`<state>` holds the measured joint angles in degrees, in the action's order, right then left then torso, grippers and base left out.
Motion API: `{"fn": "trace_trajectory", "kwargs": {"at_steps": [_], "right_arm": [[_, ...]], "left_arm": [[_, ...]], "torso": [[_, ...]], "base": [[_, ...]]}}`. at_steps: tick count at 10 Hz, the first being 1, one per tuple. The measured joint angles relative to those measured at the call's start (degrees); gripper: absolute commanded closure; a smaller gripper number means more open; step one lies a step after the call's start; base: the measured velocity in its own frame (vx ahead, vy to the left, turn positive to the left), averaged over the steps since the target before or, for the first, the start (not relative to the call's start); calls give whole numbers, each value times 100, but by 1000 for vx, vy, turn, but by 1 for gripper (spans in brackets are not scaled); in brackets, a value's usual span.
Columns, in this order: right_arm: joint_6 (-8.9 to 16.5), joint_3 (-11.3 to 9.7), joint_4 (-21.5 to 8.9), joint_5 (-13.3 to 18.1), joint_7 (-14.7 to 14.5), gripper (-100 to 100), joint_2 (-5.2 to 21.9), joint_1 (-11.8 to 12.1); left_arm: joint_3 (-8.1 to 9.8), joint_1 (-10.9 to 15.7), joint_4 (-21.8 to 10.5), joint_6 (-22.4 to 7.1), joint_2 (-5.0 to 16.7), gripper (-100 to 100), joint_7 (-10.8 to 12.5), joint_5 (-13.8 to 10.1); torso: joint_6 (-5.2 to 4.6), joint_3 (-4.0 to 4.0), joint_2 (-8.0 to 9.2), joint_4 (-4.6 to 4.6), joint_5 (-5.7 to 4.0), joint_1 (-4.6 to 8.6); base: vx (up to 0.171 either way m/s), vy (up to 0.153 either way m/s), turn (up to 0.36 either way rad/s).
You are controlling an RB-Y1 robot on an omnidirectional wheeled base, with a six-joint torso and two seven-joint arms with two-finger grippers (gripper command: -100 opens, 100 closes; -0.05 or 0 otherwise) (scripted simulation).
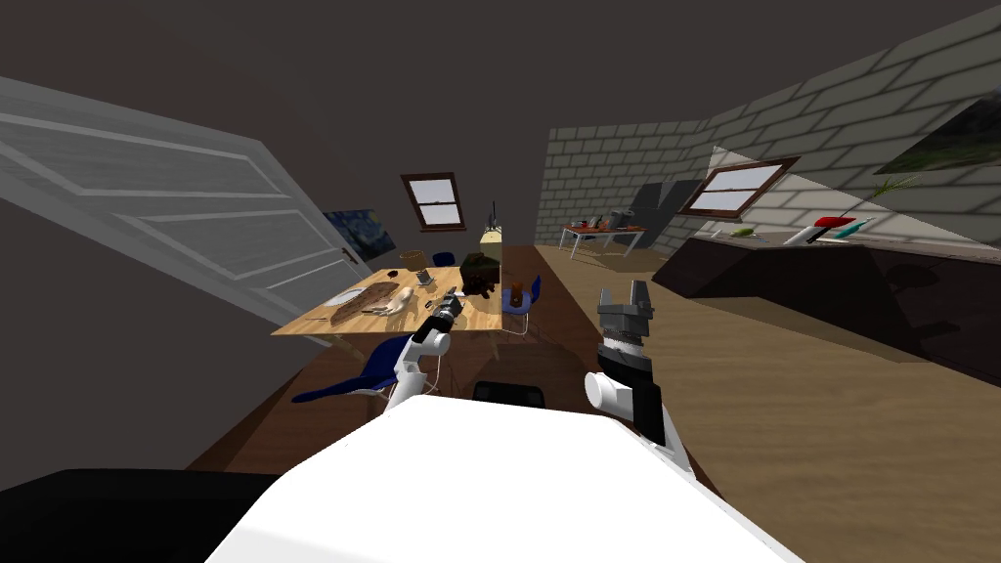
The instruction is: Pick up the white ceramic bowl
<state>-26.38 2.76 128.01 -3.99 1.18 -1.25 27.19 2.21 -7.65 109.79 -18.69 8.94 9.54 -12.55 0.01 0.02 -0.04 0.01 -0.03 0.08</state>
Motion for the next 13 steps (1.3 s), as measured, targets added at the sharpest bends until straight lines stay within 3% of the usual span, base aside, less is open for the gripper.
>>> {"fn": "trace_trajectory", "kwargs": {"at_steps": [2, 4, 8, 11, 13], "right_arm": [[0, 0, 0, 0, 0, 0, 0, 0], [0, 0, 0, 0, 0, 0, 0, 0], [0, 0, 0, 0, 0, 0, 0, 0], [0, 0, 0, 0, 0, 0, 0, 1], [0, 0, 0, 0, 0, 0, 0, 1]], "left_arm": [[85, 116, -423, -213, 211, -100, 90, -177], [142, 206, -589, -505, 178, -100, 119, -150], [302, 270, -888, -1101, 337, -100, 209, -237], [448, 389, -1441, -1451, 387, -100, 258, -179], [548, 464, -1672, -1634, 586, -100, 281, -311]], "torso": [[1, 4, -7, 2, 1, -2], [0, 4, -8, 1, 0, 0], [-2, 8, -15, 3, 1, -4], [1, 17, -29, 6, 2, -7], [0, 14, -24, 5, 2, -10]], "base": [[20, -26, 38], [20, -22, 24], [39, -15, 31], [73, -9, 34], [71, -7, 21]]}}
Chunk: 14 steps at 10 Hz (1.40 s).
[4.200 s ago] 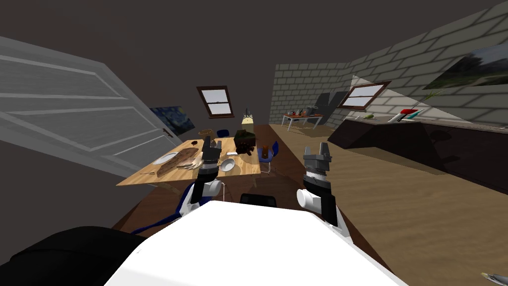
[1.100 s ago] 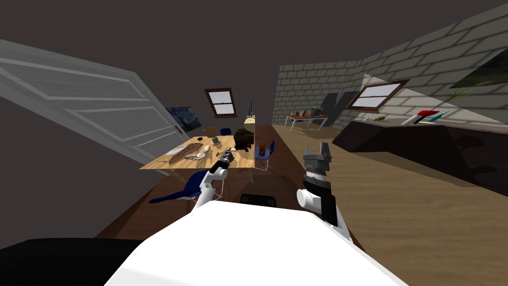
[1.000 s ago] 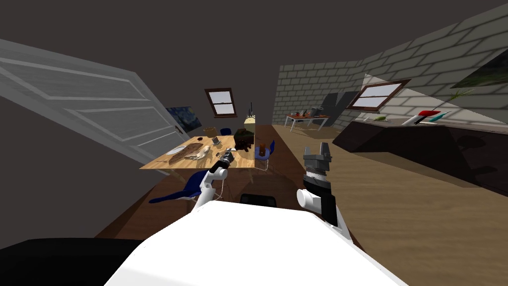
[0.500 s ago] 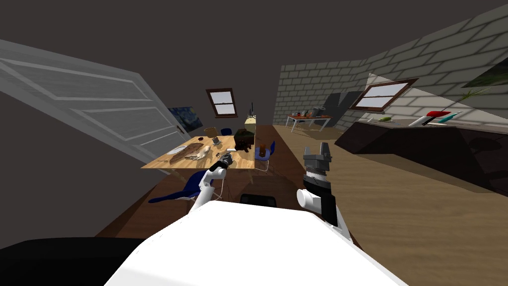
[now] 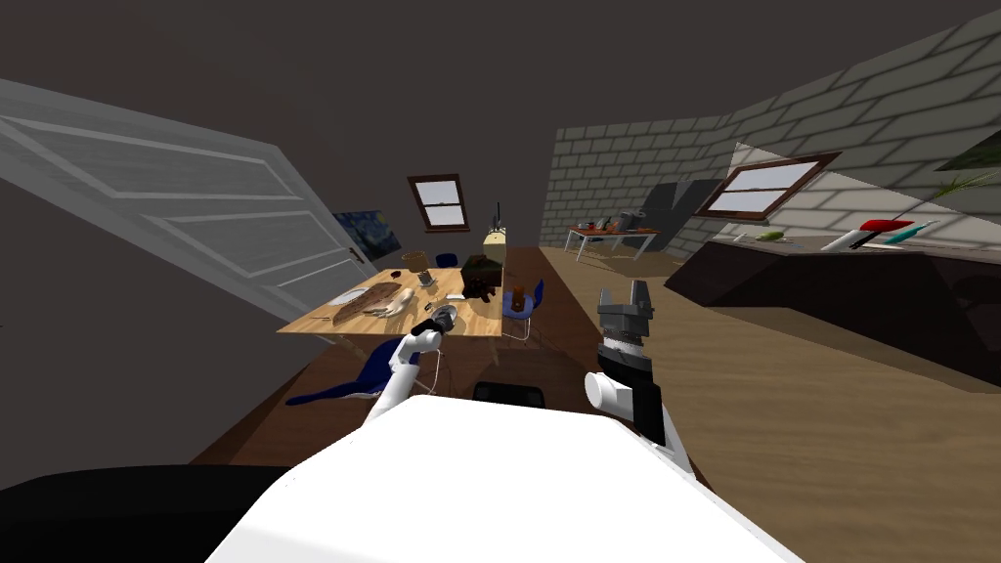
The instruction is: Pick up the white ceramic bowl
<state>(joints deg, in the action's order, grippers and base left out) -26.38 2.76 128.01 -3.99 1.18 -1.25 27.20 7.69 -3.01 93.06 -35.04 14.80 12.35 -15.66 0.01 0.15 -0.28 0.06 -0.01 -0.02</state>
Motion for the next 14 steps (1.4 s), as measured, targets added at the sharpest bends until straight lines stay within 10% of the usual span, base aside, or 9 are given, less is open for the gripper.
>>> {"fn": "trace_trajectory", "kwargs": {"at_steps": [11, 12, 13, 14], "right_arm": [[0, 0, 0, 0, 0, 0, 0, 0], [0, 0, 0, 0, 0, 0, 0, 0], [0, 0, 0, 0, 0, 0, 0, -1], [0, 0, 0, 0, 0, 0, 0, -1]], "left_arm": [[455, -176, -1241, -752, 352, -100, 76, 52], [457, -187, -1235, -769, 353, 0, 76, 49], [457, -185, -1236, -767, 353, -100, 76, 49], [450, -153, -1341, -698, 329, -100, 66, 67]], "torso": [[0, 11, -17, 4, 1, -3], [-1, -1, 4, 0, 0, -1], [-1, -9, 17, -3, 0, 0], [-1, -10, 18, -4, 1, -4]], "base": [[95, 7, 8], [9, 1, 0], [19, 15, 2], [33, 26, -1]]}}
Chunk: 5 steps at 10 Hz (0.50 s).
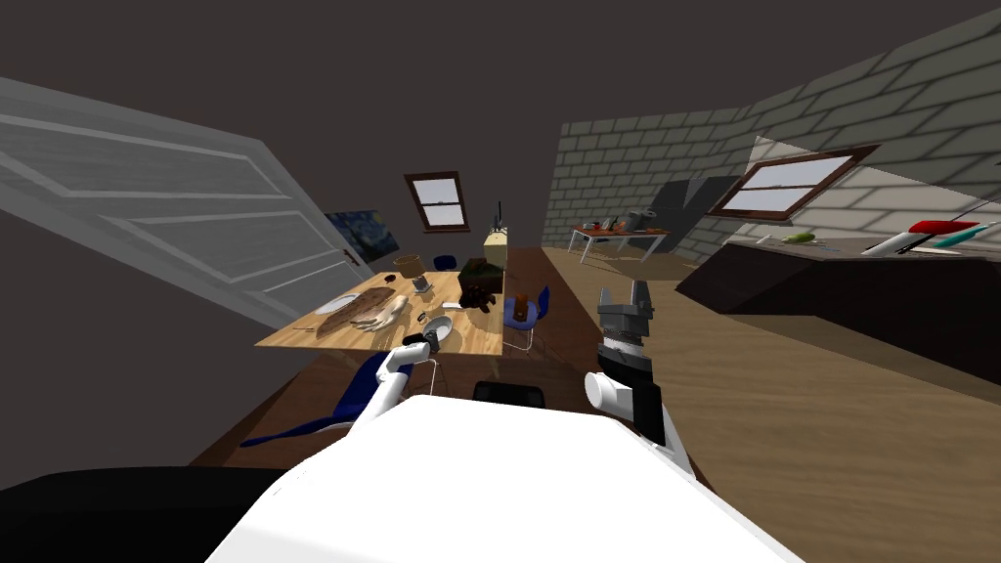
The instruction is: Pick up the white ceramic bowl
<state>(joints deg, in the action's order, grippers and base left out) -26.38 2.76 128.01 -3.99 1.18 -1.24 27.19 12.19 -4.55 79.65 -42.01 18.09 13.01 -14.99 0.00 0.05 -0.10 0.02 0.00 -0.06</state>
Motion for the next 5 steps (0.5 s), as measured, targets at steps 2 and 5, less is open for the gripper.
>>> {"fn": "trace_trajectory", "kwargs": {"at_steps": [2, 5], "right_arm": [[0, 0, 0, 0, 0, 0, 0, 0], [0, 0, 0, 0, 0, 0, 0, 0]], "left_arm": [[-14, 36, -193, 184, -51, -100, -26, 33], [-18, 36, -210, 194, -53, 100, -32, 33]], "torso": [[0, 4, -7, 1, 1, -5], [0, -6, 7, -5, -3, 4]], "base": [[31, 20, -1], [0, 0, 0]]}}
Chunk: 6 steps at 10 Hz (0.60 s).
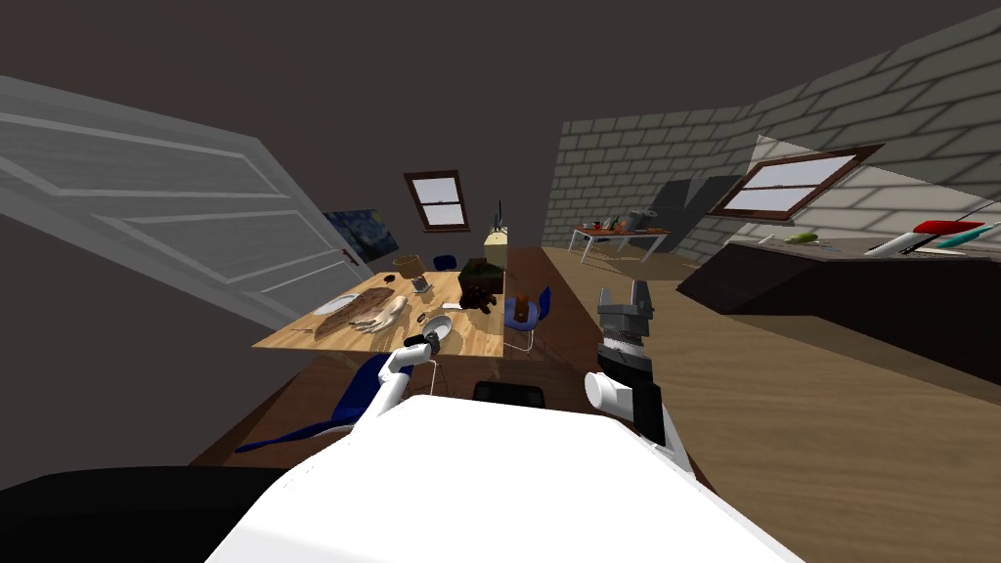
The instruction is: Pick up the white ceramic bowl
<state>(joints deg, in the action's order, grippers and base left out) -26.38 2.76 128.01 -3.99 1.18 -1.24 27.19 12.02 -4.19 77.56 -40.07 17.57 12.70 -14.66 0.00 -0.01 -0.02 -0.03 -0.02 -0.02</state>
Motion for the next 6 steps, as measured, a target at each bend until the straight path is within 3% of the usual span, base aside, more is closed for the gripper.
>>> {"fn": "trace_trajectory", "kwargs": {"at_steps": [2, 3, 4, 6], "right_arm": [[0, 0, 0, 0, 0, 0, 0, 0], [0, 0, 0, 0, 0, 0, 0, 0], [0, 0, 0, 0, 0, 0, 0, 0], [0, 0, 0, 0, 0, 0, 0, 0]], "left_arm": [[0, 1, 0, 0, 2, 100, -2, 1], [0, 0, -1, -2, 1, 0, -2, 1], [-1, 0, -2, -2, 1, 100, -2, 1], [16, -57, 222, -165, 47, 100, 25, -31]], "torso": [[2, -3, 5, -1, 1, 1], [2, -4, 7, -2, 0, 2], [2, -5, 8, -3, -1, 3], [3, -17, 27, -9, -6, 17]], "base": [[0, 0, 0], [0, 0, 0], [-26, -18, -1], [-30, -21, 3]]}}
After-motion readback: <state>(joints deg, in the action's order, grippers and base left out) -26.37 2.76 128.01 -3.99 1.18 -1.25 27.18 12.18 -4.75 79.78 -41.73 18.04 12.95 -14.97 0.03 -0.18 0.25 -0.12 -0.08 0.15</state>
